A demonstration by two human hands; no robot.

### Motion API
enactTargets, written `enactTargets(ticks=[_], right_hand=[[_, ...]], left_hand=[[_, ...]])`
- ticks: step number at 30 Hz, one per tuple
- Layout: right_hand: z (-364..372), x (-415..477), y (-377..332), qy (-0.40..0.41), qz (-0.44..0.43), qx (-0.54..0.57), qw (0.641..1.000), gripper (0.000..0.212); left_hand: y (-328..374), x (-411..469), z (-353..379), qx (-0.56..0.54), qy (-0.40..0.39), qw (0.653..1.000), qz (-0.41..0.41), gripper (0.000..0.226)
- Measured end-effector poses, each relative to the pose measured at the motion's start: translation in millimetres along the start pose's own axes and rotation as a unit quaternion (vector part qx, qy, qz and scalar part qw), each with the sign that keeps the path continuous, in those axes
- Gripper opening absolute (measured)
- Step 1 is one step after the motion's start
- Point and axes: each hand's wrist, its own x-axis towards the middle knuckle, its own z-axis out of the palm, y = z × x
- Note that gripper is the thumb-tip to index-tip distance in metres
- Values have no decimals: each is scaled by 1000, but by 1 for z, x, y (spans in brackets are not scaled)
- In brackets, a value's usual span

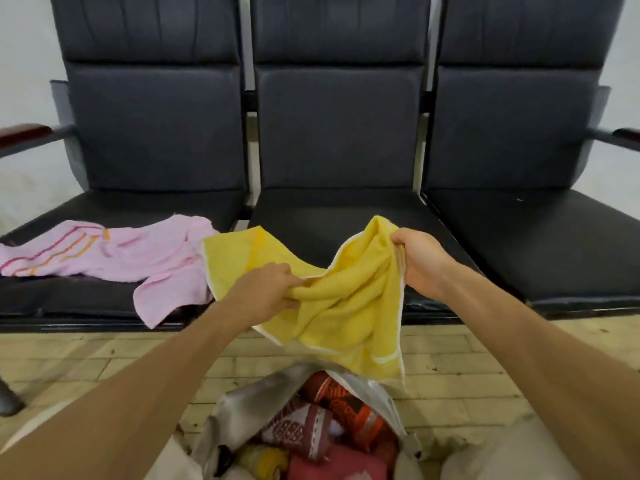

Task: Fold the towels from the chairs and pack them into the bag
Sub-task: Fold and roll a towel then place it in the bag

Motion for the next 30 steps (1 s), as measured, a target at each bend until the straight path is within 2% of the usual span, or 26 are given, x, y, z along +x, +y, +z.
enactTargets(ticks=[2,5,10,14,16,17,19,21,22,23,24,26,27,28,30], right_hand=[[-6,1,0,-14,-35,-73,997,34],[-17,3,0,-1,-73,-179,981,32],[-36,7,4,40,-37,-194,979,36],[-47,7,7,80,-19,-186,979,28],[-51,7,8,109,-7,-161,981,25],[-51,6,9,126,1,-147,981,21],[-54,6,10,150,24,-103,983,15],[-57,9,10,159,43,-20,986,13],[-57,10,10,159,51,30,986,19],[-56,10,8,157,57,81,983,28],[-55,11,8,157,64,119,978,35],[-53,13,10,165,79,150,972,40],[-52,14,13,167,86,154,970,36],[-52,14,16,169,88,151,970,25],[-49,14,20,178,85,131,972,3]], left_hand=[[-3,9,-14,-95,-19,995,-16,21],[-8,19,-42,-178,-72,981,2,28],[-2,29,-79,-257,-153,954,5,21],[4,40,-90,-247,-187,951,-5,18],[7,46,-94,-223,-150,963,-33,14],[10,50,-95,-209,-106,971,-56,13],[17,60,-91,-226,61,964,-123,14],[26,73,-80,-356,218,894,-165,21],[30,80,-71,-439,249,849,-155,24],[32,88,-62,-494,246,823,-135,29],[35,92,-53,-509,213,826,-114,37],[39,92,-37,-448,123,882,-84,52],[38,90,-32,-408,103,904,-77,54],[36,87,-27,-383,104,914,-84,50],[30,79,-20,-339,98,926,-136,29]])
